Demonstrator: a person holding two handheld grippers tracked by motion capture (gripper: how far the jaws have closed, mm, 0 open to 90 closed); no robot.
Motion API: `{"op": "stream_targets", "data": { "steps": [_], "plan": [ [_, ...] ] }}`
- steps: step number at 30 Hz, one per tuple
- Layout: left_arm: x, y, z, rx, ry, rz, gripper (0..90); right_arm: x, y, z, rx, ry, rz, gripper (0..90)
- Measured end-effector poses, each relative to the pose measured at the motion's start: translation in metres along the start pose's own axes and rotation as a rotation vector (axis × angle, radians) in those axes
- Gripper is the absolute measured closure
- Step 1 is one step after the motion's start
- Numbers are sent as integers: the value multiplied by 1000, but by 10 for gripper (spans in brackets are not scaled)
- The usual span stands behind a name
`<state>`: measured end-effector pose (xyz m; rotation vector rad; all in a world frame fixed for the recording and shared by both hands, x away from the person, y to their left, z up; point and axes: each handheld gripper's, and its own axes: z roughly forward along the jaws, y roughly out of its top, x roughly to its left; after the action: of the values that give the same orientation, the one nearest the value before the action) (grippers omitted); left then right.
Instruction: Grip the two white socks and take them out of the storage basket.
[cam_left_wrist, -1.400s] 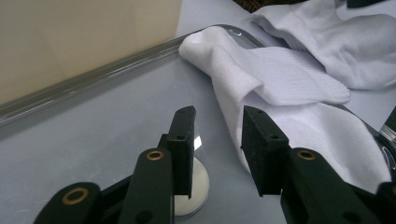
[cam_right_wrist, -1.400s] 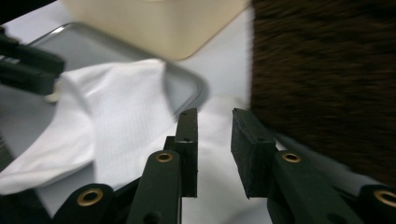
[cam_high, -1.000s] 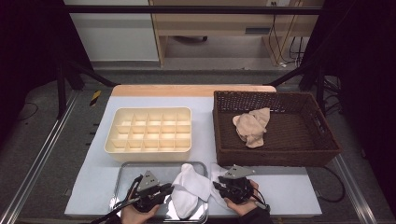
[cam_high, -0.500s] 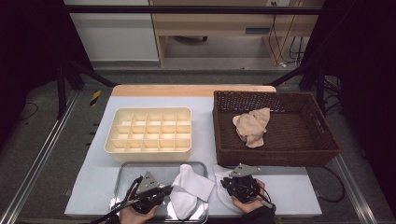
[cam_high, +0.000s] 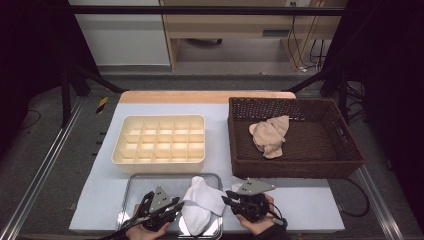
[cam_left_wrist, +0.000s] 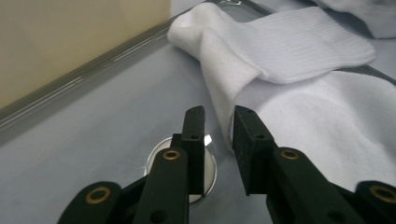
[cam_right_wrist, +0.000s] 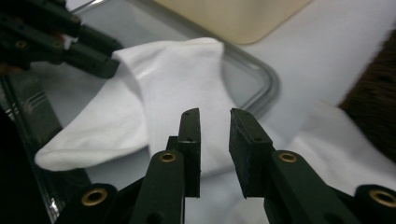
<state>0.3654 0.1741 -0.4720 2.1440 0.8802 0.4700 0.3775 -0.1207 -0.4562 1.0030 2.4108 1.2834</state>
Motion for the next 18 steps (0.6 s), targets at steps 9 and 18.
{"op": "stream_targets", "data": {
  "steps": [9,18],
  "plan": [
    [-2,-1,-3,-6,26,8,663,13,-6,15,61,79,-38,743],
    [-3,-2,2,-12,11,-12,728,17,-11,22,65,100,-63,702]
  ]
}}
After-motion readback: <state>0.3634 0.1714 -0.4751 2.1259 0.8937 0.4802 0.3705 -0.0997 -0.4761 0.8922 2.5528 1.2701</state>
